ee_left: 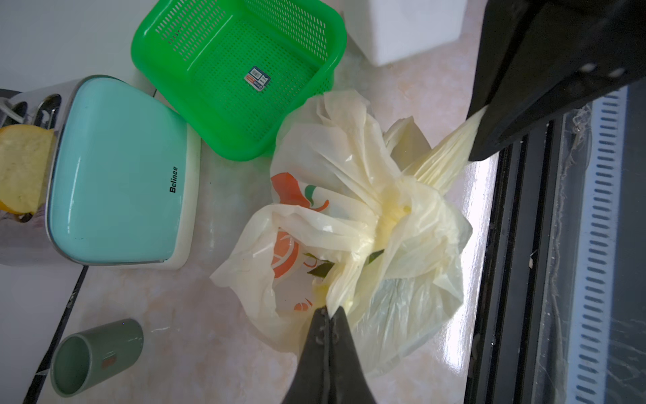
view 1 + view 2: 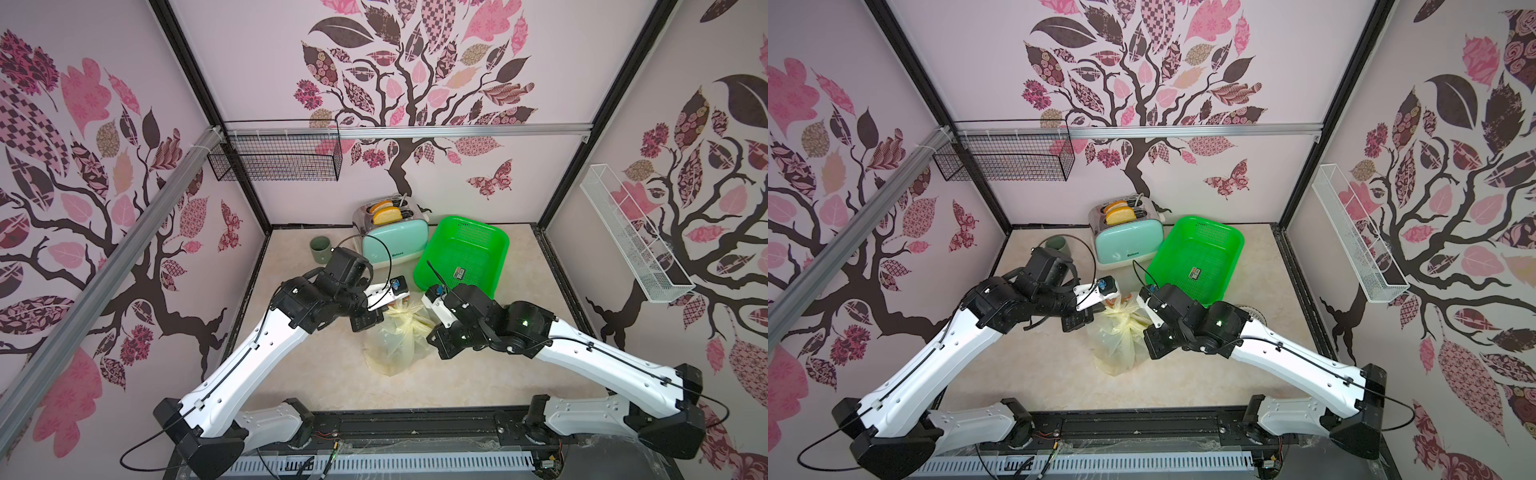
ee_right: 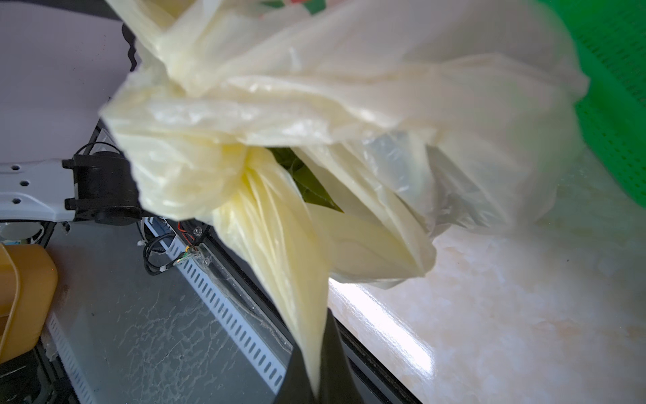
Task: Place the pineapple into a plastic bag & tie a knot
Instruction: Tie the plastic bag at the center of the board.
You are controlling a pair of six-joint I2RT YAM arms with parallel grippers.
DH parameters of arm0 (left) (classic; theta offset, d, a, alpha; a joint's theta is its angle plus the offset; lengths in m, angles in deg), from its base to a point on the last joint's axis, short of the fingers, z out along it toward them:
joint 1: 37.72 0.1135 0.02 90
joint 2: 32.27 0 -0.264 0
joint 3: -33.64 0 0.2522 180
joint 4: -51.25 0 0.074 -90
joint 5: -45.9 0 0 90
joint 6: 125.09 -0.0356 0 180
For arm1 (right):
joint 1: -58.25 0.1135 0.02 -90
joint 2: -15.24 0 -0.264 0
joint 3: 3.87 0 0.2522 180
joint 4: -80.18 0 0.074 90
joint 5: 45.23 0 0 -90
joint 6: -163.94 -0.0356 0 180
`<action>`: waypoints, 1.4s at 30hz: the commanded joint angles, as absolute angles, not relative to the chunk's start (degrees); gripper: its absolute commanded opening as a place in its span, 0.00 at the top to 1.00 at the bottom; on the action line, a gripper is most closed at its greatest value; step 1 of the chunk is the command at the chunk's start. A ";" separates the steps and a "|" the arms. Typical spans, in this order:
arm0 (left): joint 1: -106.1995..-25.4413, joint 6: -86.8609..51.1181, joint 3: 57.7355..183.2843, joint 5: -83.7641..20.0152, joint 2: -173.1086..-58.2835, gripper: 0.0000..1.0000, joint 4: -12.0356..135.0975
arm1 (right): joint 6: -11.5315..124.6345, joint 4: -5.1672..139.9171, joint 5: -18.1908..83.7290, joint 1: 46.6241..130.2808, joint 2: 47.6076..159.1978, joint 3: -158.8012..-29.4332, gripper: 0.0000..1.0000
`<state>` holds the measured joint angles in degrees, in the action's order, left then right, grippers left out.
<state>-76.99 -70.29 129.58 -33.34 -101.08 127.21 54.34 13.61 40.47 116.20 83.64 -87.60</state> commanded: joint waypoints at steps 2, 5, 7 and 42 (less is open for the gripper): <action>-79.63 -66.01 131.96 -42.77 -96.29 1.00 125.46 | 52.79 11.84 46.65 116.43 81.69 -88.64 1.00; -80.74 -63.51 130.93 -49.46 -96.08 1.00 127.99 | 51.90 10.30 50.14 116.21 80.95 -89.84 1.00; -80.79 -61.40 128.97 -53.43 -95.54 1.00 128.20 | 51.49 9.23 52.41 116.09 80.10 -90.52 1.00; -84.51 -38.90 117.96 -72.12 -88.32 1.00 127.77 | 52.64 3.66 66.05 101.24 77.86 -77.31 1.00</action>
<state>-86.39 -41.16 115.57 -56.33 -90.72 117.63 54.69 19.77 52.98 105.95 78.63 -79.62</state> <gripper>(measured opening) 0.044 0.046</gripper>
